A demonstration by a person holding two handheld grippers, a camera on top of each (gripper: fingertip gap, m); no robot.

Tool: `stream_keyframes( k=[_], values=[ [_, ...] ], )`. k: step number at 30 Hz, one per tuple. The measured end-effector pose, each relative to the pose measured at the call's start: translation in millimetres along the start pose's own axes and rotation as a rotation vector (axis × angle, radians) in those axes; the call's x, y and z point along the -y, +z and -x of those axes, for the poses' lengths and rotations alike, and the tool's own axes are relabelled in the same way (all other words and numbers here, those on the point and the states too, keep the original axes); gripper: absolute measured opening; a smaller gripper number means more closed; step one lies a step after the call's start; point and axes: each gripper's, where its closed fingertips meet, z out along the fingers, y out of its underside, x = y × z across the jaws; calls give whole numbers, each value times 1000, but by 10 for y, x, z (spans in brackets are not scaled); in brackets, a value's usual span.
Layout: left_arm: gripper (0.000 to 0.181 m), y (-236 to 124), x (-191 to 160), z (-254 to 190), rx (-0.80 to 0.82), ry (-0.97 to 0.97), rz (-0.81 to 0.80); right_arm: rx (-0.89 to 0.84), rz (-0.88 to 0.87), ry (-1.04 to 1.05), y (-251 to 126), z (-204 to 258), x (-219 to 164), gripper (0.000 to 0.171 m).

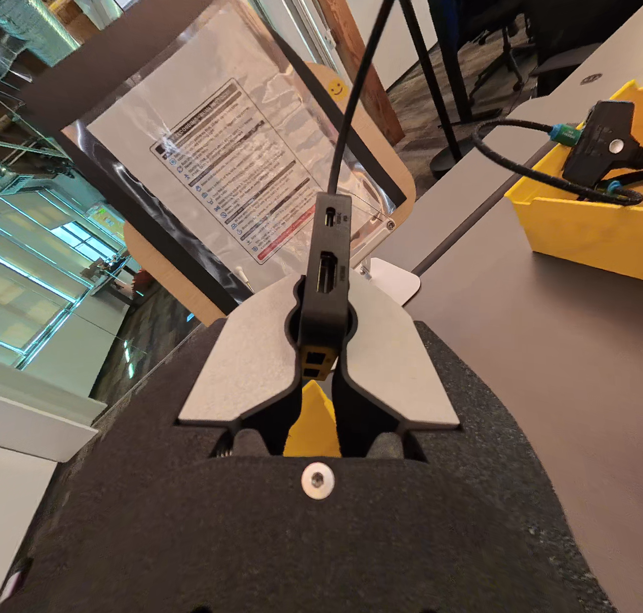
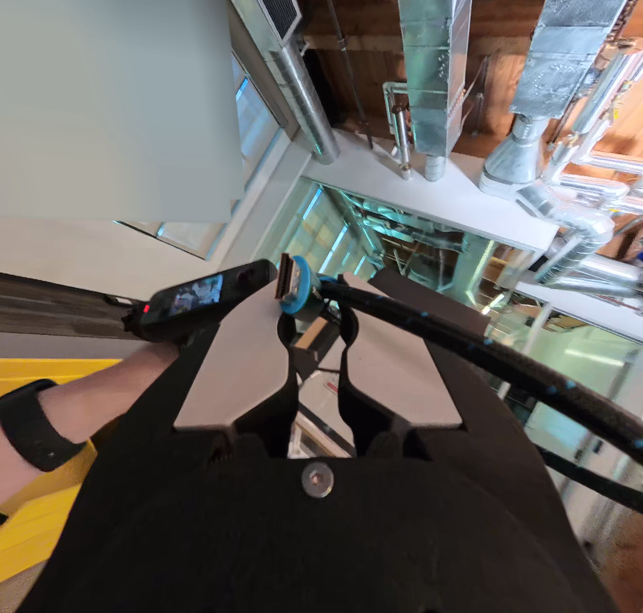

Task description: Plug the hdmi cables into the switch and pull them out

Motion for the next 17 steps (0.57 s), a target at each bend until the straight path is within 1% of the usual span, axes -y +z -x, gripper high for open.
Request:
stream_keyframes(
  k=[2,4,6,10,14,17],
  values=[
    [16,-30,-7,55,10,-8,-11,-2,73,20,46,42,-156,22],
    [15,-54,5,93,18,-17,-28,42,127,95,118,116,-356,22],
    [15,-76,33,99,17,-17,-43,90,161,154,187,206,-546,22],
    [15,-75,74,23,2,20,-46,126,218,243,292,278,-887,22],
    [15,-9,91,-118,-22,73,-41,135,252,364,337,242,-1068,22],
    [15,33,121,-249,-63,83,-50,90,268,384,339,127,-1133,22]
  ],
)
